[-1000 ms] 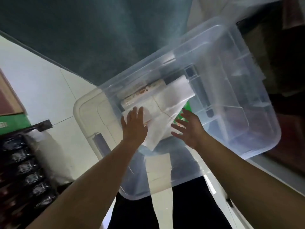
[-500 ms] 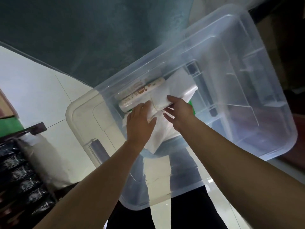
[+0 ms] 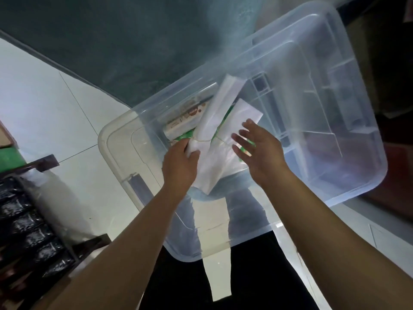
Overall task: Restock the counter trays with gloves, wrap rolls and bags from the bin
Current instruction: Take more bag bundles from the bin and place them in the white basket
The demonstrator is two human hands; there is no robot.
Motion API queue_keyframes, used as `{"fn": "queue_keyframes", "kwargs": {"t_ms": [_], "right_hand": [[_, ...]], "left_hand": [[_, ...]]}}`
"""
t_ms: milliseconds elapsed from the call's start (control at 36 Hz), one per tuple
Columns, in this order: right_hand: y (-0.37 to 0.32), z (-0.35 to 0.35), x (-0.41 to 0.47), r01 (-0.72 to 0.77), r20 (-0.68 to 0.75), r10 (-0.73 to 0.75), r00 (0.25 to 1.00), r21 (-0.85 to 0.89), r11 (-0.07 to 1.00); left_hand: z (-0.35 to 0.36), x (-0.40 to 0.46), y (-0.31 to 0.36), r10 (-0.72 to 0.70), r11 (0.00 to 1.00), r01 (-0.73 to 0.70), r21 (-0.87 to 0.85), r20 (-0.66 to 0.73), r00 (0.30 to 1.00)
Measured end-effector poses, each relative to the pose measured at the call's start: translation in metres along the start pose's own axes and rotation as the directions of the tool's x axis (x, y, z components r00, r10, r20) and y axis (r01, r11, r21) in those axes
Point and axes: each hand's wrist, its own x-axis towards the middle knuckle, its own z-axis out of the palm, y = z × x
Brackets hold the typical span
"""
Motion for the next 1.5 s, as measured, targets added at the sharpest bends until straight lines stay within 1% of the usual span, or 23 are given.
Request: {"fn": "queue_keyframes", "kwargs": {"t_ms": [111, 194, 250, 389, 528, 611, 639, 667, 694, 722, 750, 778, 806, 833, 861, 889, 917, 944, 1028, 1111, 1250, 1389, 1500], "right_hand": [[0.009, -0.026, 0.016, -0.148, -0.199, 0.133, 0.971, -0.061, 0.987], [0.022, -0.027, 0.03, -0.279, -0.236, 0.243, 0.941, -0.134, 0.951], [0.03, -0.02, 0.036, -0.326, -0.227, 0.285, 0.931, -0.168, 0.93], [0.052, -0.001, 0.056, -0.295, -0.27, 0.222, 0.937, -0.273, 0.916], [0.061, 0.022, 0.075, -0.253, -0.427, 0.145, 0.893, -0.209, 0.945], [0.059, 0.028, 0.091, -0.323, -0.311, 0.216, 0.926, -0.352, 0.878], [0.059, 0.028, 0.092, -0.311, -0.297, 0.183, 0.937, -0.474, 0.824], [0.059, 0.03, 0.096, -0.339, -0.325, 0.183, 0.928, -0.529, 0.778], [0.06, 0.031, 0.092, -0.342, -0.399, 0.132, 0.907, -0.518, 0.784], [0.066, 0.027, 0.088, -0.3, -0.413, 0.046, 0.91, -0.578, 0.758], [0.069, 0.024, 0.085, -0.226, -0.349, -0.057, 0.935, -0.712, 0.665], [0.069, 0.023, 0.081, -0.207, -0.304, -0.098, 0.948, -0.819, 0.536], [0.07, 0.023, 0.077, -0.146, -0.22, -0.109, 0.969, -0.873, 0.466], [0.069, 0.025, 0.072, -0.147, -0.219, -0.115, 0.969, -0.883, 0.446], [0.07, 0.021, 0.067, -0.141, -0.235, -0.131, 0.963, -0.856, 0.498], [0.071, 0.02, 0.061, -0.101, -0.25, -0.133, 0.959, -0.741, 0.663], [0.065, 0.021, 0.05, -0.118, -0.338, -0.054, 0.94, -0.468, 0.876], [0.055, 0.024, 0.04, -0.127, -0.375, 0.019, 0.927, -0.265, 0.956], [0.036, 0.018, -0.008, -0.046, -0.405, -0.006, 0.914, -0.118, 0.992], [0.016, 0.006, -0.06, 0.032, -0.291, -0.05, 0.955, -0.067, 0.997], [-0.014, -0.03, -0.142, 0.121, -0.133, -0.137, 0.982, -0.128, 0.984], [-0.027, -0.058, -0.202, 0.181, -0.037, -0.195, 0.98, -0.233, 0.956], [-0.035, -0.069, -0.229, 0.262, 0.078, -0.25, 0.965, -0.248, 0.933]], "left_hand": [[-0.017, -0.02, -0.008, -0.027, 0.996, 0.031, -0.084, 0.049, 0.998], [-0.027, -0.036, -0.008, -0.03, 0.99, 0.037, -0.138, 0.057, 0.998], [-0.034, -0.047, -0.008, -0.042, 0.984, 0.053, -0.17, 0.062, 0.997], [-0.049, -0.069, -0.009, -0.056, 0.963, 0.07, -0.259, 0.064, 0.996], [-0.061, -0.079, -0.005, -0.066, 0.937, 0.08, -0.34, 0.052, 0.996], [-0.067, -0.082, -0.006, -0.065, 0.926, 0.077, -0.369, 0.045, 0.997], [-0.069, -0.084, -0.006, -0.064, 0.921, 0.077, -0.383, 0.047, 0.997], [-0.071, -0.085, -0.007, -0.066, 0.912, 0.081, -0.403, 0.051, 0.996], [-0.073, -0.086, -0.008, -0.057, 0.907, 0.073, -0.415, 0.051, 0.997], [-0.075, -0.087, -0.008, -0.043, 0.908, 0.058, -0.415, 0.045, 0.998], [-0.077, -0.089, -0.01, -0.03, 0.912, 0.042, -0.409, 0.036, 0.999], [-0.081, -0.092, -0.01, -0.024, 0.913, 0.034, -0.407, 0.029, 0.999], [-0.083, -0.094, -0.011, -0.024, 0.909, 0.032, -0.416, 0.024, 0.999], [-0.087, -0.097, -0.012, -0.025, 0.898, 0.035, -0.438, 0.029, 0.999], [-0.091, -0.099, -0.013, -0.032, 0.883, 0.049, -0.467, 0.045, 0.998], [-0.095, -0.101, -0.013, -0.038, 0.868, 0.066, -0.492, 0.067, 0.997], [-0.102, -0.103, -0.012, -0.034, 0.854, 0.075, -0.515, 0.089, 0.995], [-0.11, -0.105, -0.011, -0.031, 0.842, 0.084, -0.533, 0.108, 0.994], [-0.139, -0.112, 0.0, 0.004, 0.817, 0.079, -0.571, 0.143, 0.99], [-0.171, -0.116, 0.016, 0.089, 0.823, 0.03, -0.568, 0.18, 0.98], [-0.218, -0.117, 0.045, 0.245, 0.809, -0.078, -0.583, 0.214, 0.946], [-0.242, -0.136, 0.063, 0.296, 0.805, -0.157, -0.571, 0.158, 0.942], [-0.253, -0.165, 0.07, 0.326, 0.789, -0.205, -0.579, 0.111, 0.939]]}}
